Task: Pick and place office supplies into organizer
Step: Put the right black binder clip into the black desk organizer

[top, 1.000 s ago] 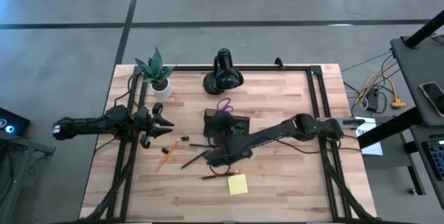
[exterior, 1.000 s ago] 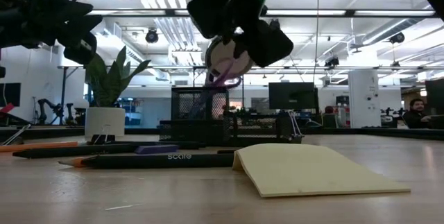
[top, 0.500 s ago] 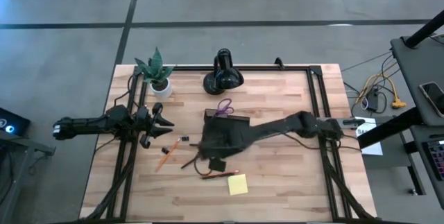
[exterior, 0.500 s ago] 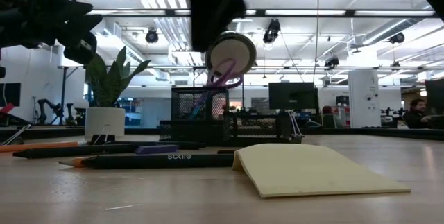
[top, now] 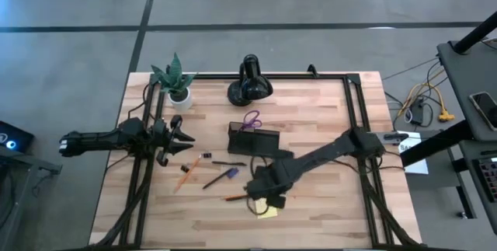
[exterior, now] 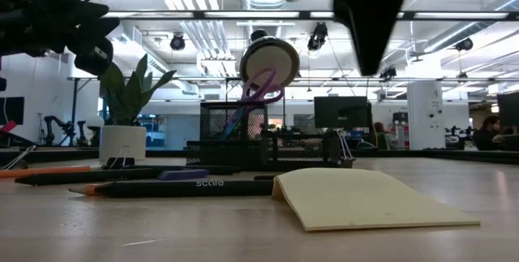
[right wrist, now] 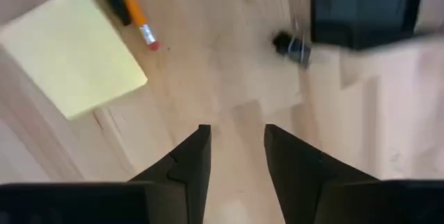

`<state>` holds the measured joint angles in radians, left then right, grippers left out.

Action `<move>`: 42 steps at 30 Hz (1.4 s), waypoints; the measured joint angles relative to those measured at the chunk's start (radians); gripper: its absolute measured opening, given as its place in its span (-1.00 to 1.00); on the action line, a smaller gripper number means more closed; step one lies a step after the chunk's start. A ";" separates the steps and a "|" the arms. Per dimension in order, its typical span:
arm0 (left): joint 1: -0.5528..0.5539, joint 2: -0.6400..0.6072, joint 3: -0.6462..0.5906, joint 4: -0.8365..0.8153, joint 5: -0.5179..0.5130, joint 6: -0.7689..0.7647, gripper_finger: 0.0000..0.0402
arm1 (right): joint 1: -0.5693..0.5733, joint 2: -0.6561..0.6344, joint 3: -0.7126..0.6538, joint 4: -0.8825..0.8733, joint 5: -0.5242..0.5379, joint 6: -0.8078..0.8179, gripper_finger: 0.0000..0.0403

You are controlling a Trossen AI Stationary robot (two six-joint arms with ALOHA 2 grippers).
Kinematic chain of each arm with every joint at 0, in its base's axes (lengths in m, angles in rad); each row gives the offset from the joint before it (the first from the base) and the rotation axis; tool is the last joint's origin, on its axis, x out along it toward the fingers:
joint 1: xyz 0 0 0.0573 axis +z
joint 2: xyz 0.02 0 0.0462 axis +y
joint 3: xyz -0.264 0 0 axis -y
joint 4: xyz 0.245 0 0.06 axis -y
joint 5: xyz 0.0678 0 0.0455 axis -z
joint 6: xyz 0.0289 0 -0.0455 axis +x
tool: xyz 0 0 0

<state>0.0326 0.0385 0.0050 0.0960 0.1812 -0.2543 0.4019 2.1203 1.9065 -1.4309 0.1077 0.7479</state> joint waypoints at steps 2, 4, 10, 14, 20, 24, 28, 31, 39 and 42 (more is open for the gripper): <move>0.000 0.000 0.000 0.001 0.000 0.000 -0.57 | -0.002 -0.078 -0.114 0.126 0.000 0.129 -0.40; 0.000 0.000 0.000 0.000 0.000 0.000 -0.57 | -0.016 -0.163 -0.245 0.267 0.006 0.207 -0.44; 0.000 0.000 0.000 0.000 0.000 0.000 -0.57 | -0.059 -0.355 -0.595 0.590 -0.006 0.150 -0.46; 0.000 0.000 0.000 0.000 0.000 0.000 -0.57 | -0.071 -0.381 -0.677 0.634 0.010 0.020 -0.40; 0.000 0.000 0.000 0.003 0.000 0.000 -0.57 | -0.125 -0.368 -0.765 0.661 0.023 -0.040 -0.21; 0.000 -0.001 0.000 0.003 0.000 0.000 -0.57 | -0.147 -0.371 -0.808 0.731 0.027 0.004 -0.09; 0.000 -0.001 0.000 0.001 0.000 0.000 -0.57 | -0.141 -0.370 -0.828 0.809 0.021 -0.011 -0.02; 0.000 0.000 0.000 0.000 0.000 0.000 -0.57 | -0.143 -0.370 -0.836 0.845 0.023 -0.010 0.00; 0.000 0.000 0.000 0.001 0.000 0.000 -0.57 | -0.149 -0.369 -0.865 0.903 0.101 -0.008 0.00; 0.000 0.000 0.000 0.000 0.000 0.000 -0.57 | -0.151 -0.365 -0.869 0.926 0.106 -0.007 0.00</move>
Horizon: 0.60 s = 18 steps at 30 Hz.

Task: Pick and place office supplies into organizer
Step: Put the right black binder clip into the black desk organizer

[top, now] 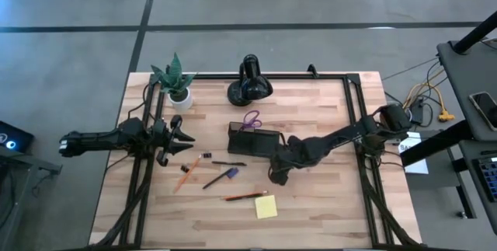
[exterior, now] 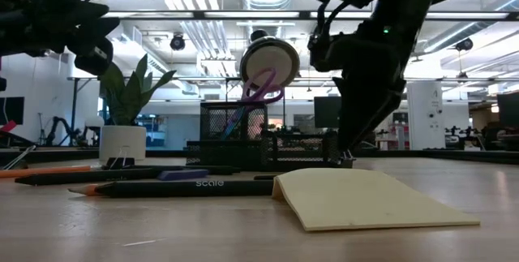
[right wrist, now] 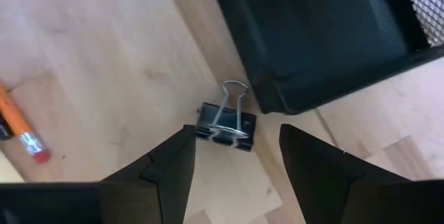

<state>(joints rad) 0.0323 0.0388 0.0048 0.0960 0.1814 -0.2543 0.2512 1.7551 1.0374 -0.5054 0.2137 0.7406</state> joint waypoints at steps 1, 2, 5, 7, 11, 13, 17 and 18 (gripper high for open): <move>0.000 0.000 0.000 0.000 0.000 0.000 -0.57 | 0.000 0.000 0.000 0.005 -0.001 0.000 0.00; 0.000 0.000 0.000 0.001 0.000 0.000 -0.57 | 0.002 0.000 0.000 0.012 -0.001 0.000 0.00; 0.000 -0.002 0.000 0.001 0.000 0.000 -0.57 | 0.001 0.000 -0.004 0.034 -0.002 -0.001 0.00; 0.000 -0.002 0.000 0.000 0.000 0.000 -0.57 | 0.000 0.001 -0.007 0.031 -0.001 -0.003 0.00; 0.000 0.000 0.000 0.001 0.000 0.000 -0.57 | 0.002 0.001 -0.007 0.043 -0.004 -0.003 -0.01; 0.000 0.000 0.000 0.001 0.000 0.000 -0.57 | 0.001 0.001 -0.007 0.044 -0.005 -0.003 -0.05; 0.000 0.000 0.000 0.001 0.000 0.000 -0.57 | 0.000 0.001 -0.009 0.046 -0.004 0.015 -0.20; 0.000 0.000 0.000 0.000 0.000 0.000 -0.57 | -0.001 0.001 -0.010 0.046 -0.004 0.016 -0.25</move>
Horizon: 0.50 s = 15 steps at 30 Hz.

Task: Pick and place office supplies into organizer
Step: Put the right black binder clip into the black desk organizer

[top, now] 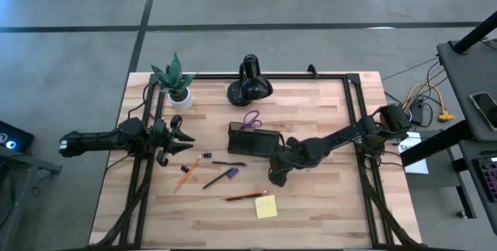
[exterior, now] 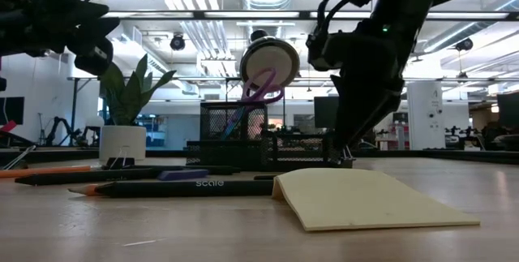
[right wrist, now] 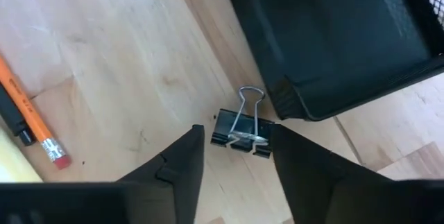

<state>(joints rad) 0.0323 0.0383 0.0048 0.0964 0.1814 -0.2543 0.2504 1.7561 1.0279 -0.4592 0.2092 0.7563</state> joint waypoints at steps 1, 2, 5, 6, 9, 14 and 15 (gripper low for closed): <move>0.000 0.000 0.000 0.000 0.000 0.000 -0.57 | 0.000 0.000 0.000 0.002 0.000 0.000 -0.29; 0.000 0.000 0.000 0.000 0.000 0.000 -0.57 | 0.000 0.000 0.000 0.003 0.000 0.000 -0.34; 0.000 0.000 0.000 0.000 0.000 0.000 -0.57 | 0.000 0.000 0.000 0.003 0.000 0.000 -0.45; 0.000 0.000 0.000 0.000 0.000 0.000 -0.57 | 0.000 0.000 0.000 0.003 0.000 0.000 -0.49; 0.000 0.000 0.000 0.000 0.000 0.000 -0.57 | 0.000 0.000 0.000 0.003 0.000 0.000 -0.58; 0.000 0.000 0.000 0.000 0.000 0.000 -0.57 | 0.000 0.000 0.000 0.004 -0.006 0.000 -0.73; 0.000 0.000 0.000 0.000 0.000 0.000 -0.57 | 0.000 0.000 -0.001 0.005 -0.010 0.000 -0.76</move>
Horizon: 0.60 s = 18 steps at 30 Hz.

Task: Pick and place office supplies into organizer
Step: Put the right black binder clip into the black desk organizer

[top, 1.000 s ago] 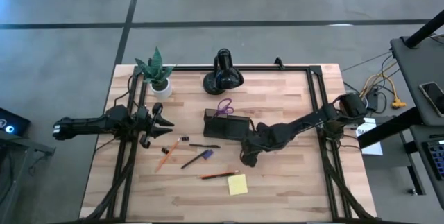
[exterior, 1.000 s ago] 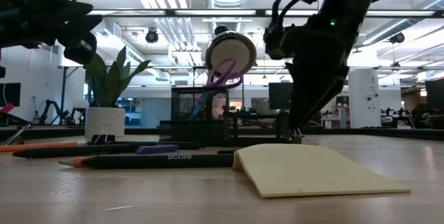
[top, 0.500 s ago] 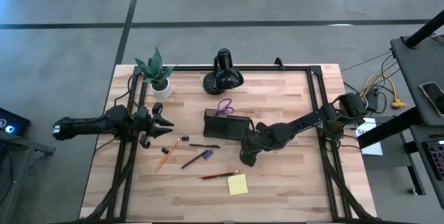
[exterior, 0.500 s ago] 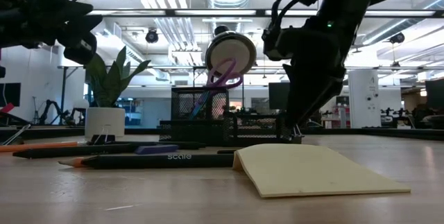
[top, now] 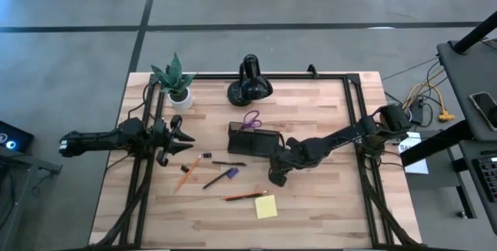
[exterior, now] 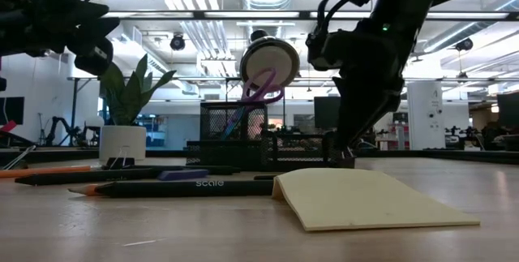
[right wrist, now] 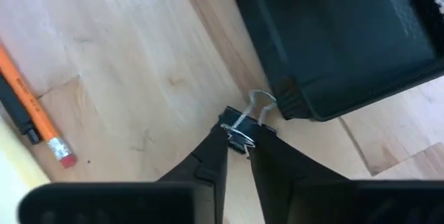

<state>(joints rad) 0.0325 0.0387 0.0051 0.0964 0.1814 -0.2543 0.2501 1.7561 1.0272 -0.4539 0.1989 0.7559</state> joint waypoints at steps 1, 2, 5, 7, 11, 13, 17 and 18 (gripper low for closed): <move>0.000 0.000 0.000 0.000 0.000 0.000 -0.57 | 0.000 0.000 0.000 0.000 -0.006 0.000 -0.79; 0.000 0.000 0.000 0.000 0.000 0.000 -0.57 | 0.000 0.000 0.000 -0.002 -0.013 0.000 -0.82; 0.000 0.000 0.000 0.000 0.000 0.000 -0.57 | 0.000 0.000 -0.001 -0.003 -0.022 0.005 -0.90; 0.000 0.000 0.000 0.000 0.000 0.000 -0.57 | 0.000 0.000 0.003 -0.006 -0.036 0.017 -0.94; 0.000 0.000 0.000 0.000 0.000 0.000 -0.57 | 0.000 -0.001 0.048 -0.002 -0.072 0.022 -0.96; 0.000 0.000 0.000 0.000 0.000 0.000 -0.57 | 0.000 -0.001 0.067 -0.010 -0.074 0.016 -0.96; 0.000 0.000 0.000 0.000 0.000 0.000 -0.57 | 0.000 -0.001 0.115 -0.070 -0.077 0.000 -0.96; 0.000 0.000 0.000 0.000 0.000 0.000 -0.57 | 0.000 -0.001 0.126 -0.081 -0.077 0.000 -0.96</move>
<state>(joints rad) 0.0322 0.0387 0.0050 0.0965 0.1812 -0.2543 0.2501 1.7550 1.1535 -0.5346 0.1215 0.7559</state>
